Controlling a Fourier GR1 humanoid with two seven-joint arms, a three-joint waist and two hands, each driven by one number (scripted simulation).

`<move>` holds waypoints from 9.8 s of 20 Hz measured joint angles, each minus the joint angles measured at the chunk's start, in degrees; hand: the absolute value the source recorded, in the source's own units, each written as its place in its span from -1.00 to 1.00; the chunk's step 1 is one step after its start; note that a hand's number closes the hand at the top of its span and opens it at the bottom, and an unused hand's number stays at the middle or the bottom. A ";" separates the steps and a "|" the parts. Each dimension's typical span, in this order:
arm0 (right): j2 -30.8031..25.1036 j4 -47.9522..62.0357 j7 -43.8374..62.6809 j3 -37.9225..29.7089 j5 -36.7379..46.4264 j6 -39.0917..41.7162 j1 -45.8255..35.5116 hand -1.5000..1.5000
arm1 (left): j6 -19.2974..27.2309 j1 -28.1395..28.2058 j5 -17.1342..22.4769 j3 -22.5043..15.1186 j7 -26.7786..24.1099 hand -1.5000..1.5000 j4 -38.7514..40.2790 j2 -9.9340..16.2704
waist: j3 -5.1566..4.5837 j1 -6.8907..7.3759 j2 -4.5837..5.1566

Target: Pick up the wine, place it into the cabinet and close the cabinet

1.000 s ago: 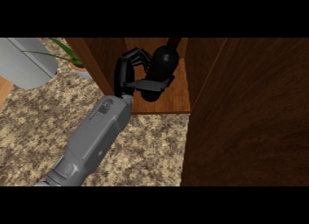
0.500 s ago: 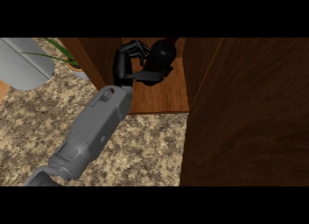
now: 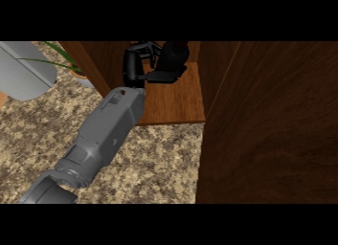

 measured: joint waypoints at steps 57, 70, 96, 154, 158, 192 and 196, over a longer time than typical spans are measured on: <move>0.82 1.42 -1.63 2.52 0.21 0.62 -1.42 -1.00 | -5.48 -0.41 -1.85 6.21 -10.15 -1.00 11.56 -0.20 | 0.07 -1.71 0.73; 0.95 1.60 -0.99 3.84 0.55 -0.44 -1.40 -1.00 | -11.69 0.02 -0.56 5.13 -10.53 -1.00 10.96 -0.29 | -0.08 -1.59 0.52; -0.26 0.70 0.40 1.68 0.75 -2.12 -0.93 -1.00 | 3.11 26.62 18.91 -28.33 -7.02 -1.00 -25.92 -0.16 | 0.02 1.76 -0.92; 1.38 1.38 7.03 31.93 -1.55 4.14 10.43 1.00 | -7.18 84.33 19.23 -16.78 3.38 -1.00 -102.56 40.41 | -0.06 3.07 -1.11; 1.18 0.95 6.30 37.81 3.21 -0.60 8.80 1.00 | -10.83 85.77 22.25 -11.61 4.40 -1.00 -102.02 42.28 | -0.07 3.02 -1.09; -2.78 20.09 6.99 42.40 3.63 -38.30 -37.05 1.00 | -20.21 80.13 29.30 -1.95 14.06 -1.00 -98.61 42.53 | -0.19 5.43 -0.37; -0.24 31.23 4.25 37.40 -0.97 -39.64 -47.84 1.00 | -19.36 78.43 28.37 -2.46 14.82 -1.00 -97.27 41.23 | -0.15 5.17 -0.36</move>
